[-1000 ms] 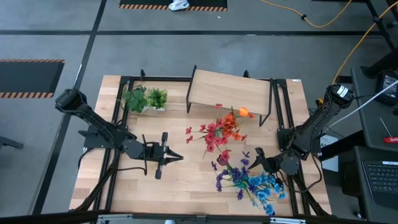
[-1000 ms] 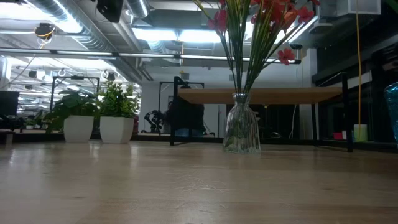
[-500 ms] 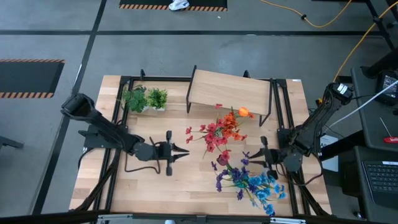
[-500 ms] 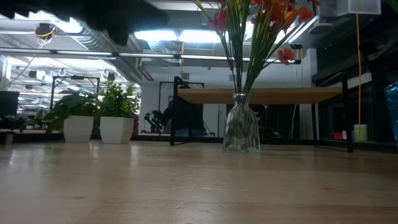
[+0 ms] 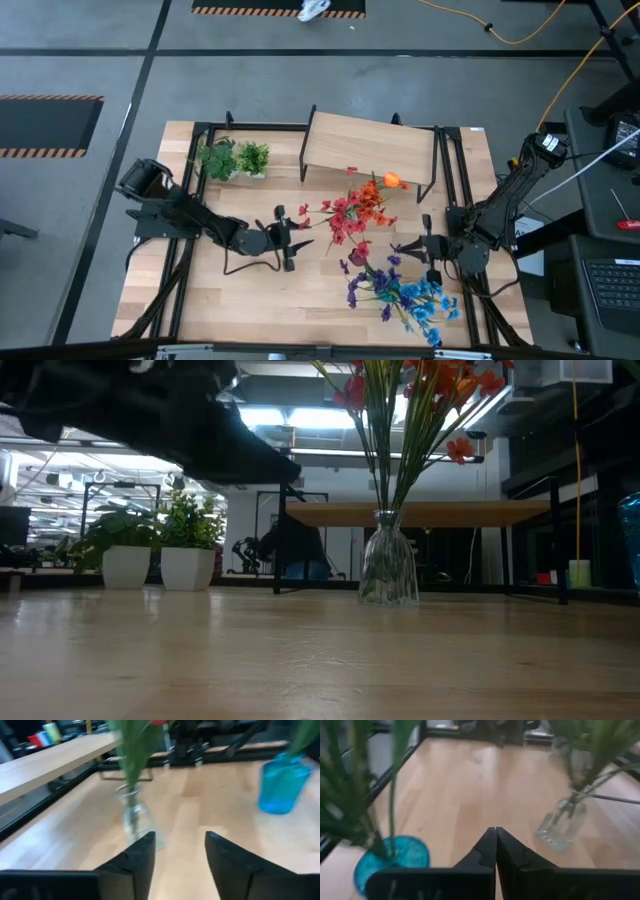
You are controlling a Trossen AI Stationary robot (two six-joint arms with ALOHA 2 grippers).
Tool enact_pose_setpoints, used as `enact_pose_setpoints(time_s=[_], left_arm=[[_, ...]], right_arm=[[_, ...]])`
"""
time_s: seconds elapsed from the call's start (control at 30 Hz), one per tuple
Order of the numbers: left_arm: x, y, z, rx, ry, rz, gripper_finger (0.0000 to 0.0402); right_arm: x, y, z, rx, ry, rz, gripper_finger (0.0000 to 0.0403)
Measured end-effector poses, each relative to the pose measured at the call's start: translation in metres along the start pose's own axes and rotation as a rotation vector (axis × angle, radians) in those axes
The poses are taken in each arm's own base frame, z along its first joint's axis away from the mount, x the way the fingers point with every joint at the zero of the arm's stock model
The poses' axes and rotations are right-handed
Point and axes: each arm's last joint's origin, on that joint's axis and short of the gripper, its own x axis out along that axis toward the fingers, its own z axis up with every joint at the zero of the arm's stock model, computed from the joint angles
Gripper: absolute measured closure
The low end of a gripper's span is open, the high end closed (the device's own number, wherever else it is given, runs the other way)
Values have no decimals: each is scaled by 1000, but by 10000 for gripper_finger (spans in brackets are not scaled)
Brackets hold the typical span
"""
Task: Pick and place flowers into a vace then onto a shelf
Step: Put the transparent vase on the shelf
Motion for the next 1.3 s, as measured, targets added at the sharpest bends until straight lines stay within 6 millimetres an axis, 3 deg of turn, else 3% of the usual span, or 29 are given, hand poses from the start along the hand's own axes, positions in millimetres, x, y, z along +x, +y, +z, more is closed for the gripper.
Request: enact_pose_setpoints(time_s=[0.27, 0.57, 0.8, 1.03, 1.3], left_arm=[[15, 20, -6, -26, 24, 135, 186], [28, 40, -5, -97, 34, 130, 191], [53, 52, 10, -133, 5, 85, 188], [88, 55, -6, -61, 11, 78, 189], [105, 65, -12, -88, -51, -16, 189]], right_arm=[[0, -4, 1, 90, -46, -114, 400], [7, -2, -7, 161, -70, -243, 401], [16, -4, -12, 285, -80, -301, 401], [26, -6, -17, 240, -58, -358, 401], [26, -6, -18, 225, -51, -362, 401]])
